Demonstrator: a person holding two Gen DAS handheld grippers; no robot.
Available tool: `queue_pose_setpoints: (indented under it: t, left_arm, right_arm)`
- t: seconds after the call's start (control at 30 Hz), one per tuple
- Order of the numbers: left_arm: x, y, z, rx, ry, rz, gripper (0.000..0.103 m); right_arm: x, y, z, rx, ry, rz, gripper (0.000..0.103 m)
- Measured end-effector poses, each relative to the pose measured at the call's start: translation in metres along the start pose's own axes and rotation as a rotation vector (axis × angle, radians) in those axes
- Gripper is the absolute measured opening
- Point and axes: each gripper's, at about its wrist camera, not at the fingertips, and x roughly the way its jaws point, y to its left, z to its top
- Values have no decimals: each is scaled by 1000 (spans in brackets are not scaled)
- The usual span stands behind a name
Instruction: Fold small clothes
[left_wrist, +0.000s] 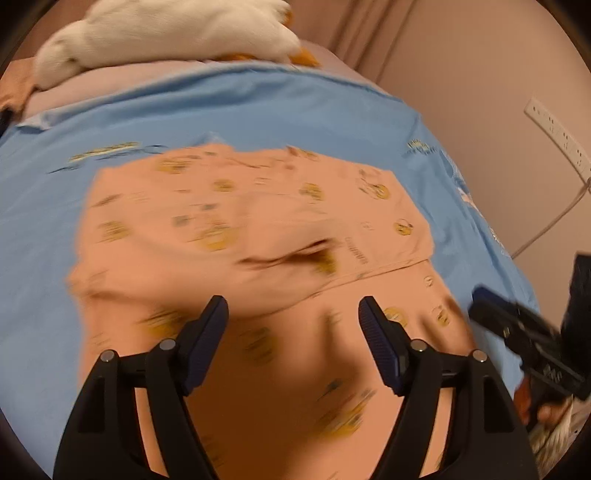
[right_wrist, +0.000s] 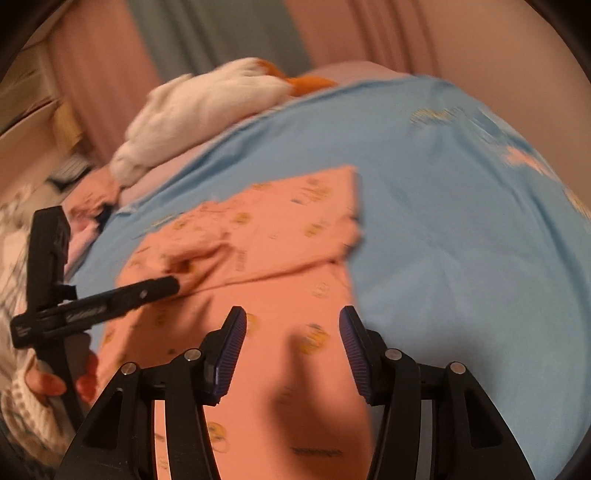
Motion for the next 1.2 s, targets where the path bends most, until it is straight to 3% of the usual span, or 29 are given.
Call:
queue_pose_setpoints:
  t: [0.2, 0.37, 0.53, 0.6, 0.63, 0.7, 0.8, 0.83, 0.93, 1.0, 1.03, 1.17, 1.2]
  left_arm:
    - [-25, 58, -19, -130, -29, 91, 76]
    - [-27, 80, -25, -192, -34, 106, 76]
    - [-25, 88, -29, -211, -19, 106, 76]
    - [-21, 90, -28, -216, -8, 103, 76]
    - [-19, 90, -28, -217, -1, 103, 76]
    - [-18, 90, -28, -216, 2, 102, 76]
    - [-17, 91, -27, -217, 4, 104, 76]
    - [-17, 91, -26, -219, 3, 104, 76]
    - [-18, 93, -27, -223, -1, 106, 76]
    - [-17, 95, -27, -230, 0, 109, 76]
    - [-16, 96, -27, -233, 1, 110, 76]
    - [-17, 98, -27, -227, 3, 123, 76]
    - [-16, 99, -27, -229, 4, 126, 76]
  right_arm:
    - [35, 75, 28, -357, -20, 93, 53]
    - [75, 121, 40, -637, 2, 47, 53]
    - [109, 125, 49, -680, 69, 9, 50]
    - [126, 122, 46, -686, 115, -40, 28]
    - [127, 119, 44, -676, 121, -42, 9]
    - [123, 103, 50, -563, 116, -1, 8]
    - [106, 59, 71, -245, 89, 109, 8]
    - [98, 33, 76, -69, 75, 160, 8]
    - [83, -26, 71, 262, 57, 252, 8]
    - [81, -55, 58, 407, 55, 309, 8]
    - [82, -71, 47, 493, 65, 337, 11]
    - [77, -84, 29, 595, 76, 404, 50]
    - [76, -83, 28, 600, 81, 422, 52]
